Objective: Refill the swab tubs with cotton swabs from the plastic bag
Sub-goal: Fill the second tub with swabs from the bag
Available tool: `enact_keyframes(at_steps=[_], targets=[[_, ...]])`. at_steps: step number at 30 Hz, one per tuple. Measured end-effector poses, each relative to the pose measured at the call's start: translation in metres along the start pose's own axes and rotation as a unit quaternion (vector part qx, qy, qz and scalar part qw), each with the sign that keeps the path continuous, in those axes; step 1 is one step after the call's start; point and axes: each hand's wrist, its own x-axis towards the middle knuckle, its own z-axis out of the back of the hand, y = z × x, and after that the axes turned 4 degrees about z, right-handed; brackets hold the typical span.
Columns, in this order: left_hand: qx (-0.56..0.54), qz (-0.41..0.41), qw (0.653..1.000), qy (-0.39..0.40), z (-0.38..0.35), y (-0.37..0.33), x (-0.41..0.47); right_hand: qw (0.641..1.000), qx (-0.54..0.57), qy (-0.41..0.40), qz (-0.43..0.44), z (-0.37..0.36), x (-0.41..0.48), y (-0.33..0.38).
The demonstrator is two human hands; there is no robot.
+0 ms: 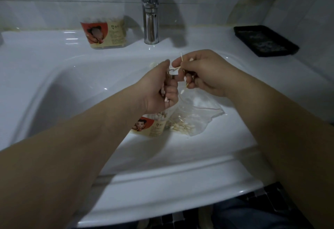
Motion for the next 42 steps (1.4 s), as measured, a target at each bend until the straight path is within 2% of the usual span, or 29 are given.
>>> enact_keyframes(at_steps=[3,6,10,16,21,24,27,29,36,39,42], targets=[[-0.035,0.015,0.999,0.029,0.001,-0.003,0.000,0.997,0.074,0.010,-0.005,-0.001,-0.001,0.003],[0.000,-0.010,1.000,0.029,-0.001,-0.004,-0.001,0.991,0.128,0.032,-0.010,0.000,-0.001,0.003],[0.028,-0.066,0.997,0.013,0.000,-0.004,-0.001,0.994,0.099,0.050,-0.025,0.000,-0.001,0.001],[-0.060,-0.125,0.986,-0.088,0.008,-0.007,0.011,0.996,0.055,0.058,-0.025,-0.003,-0.001,-0.002],[-0.077,-0.156,0.977,-0.123,0.011,-0.006,0.011,0.999,0.035,0.009,-0.016,-0.002,0.002,-0.002],[0.000,-0.155,0.982,-0.107,0.007,-0.006,0.009,1.000,0.019,-0.012,-0.002,-0.003,0.002,-0.005],[0.141,-0.143,0.977,-0.070,0.002,-0.001,0.008,0.998,-0.046,-0.010,0.033,-0.005,0.003,-0.008],[0.182,-0.137,0.972,-0.061,0.002,0.004,0.009,0.995,-0.091,-0.012,0.042,-0.005,0.004,-0.010],[0.171,-0.152,0.970,-0.080,0.006,0.002,0.011,0.968,-0.239,0.061,0.046,-0.008,0.000,-0.015],[0.197,-0.163,0.964,-0.068,0.005,0.005,0.009,0.974,-0.221,0.051,0.026,-0.008,0.002,-0.018],[0.178,-0.168,0.967,-0.067,0.003,0.005,0.009,0.974,-0.218,0.056,0.029,-0.008,0.000,-0.015]])
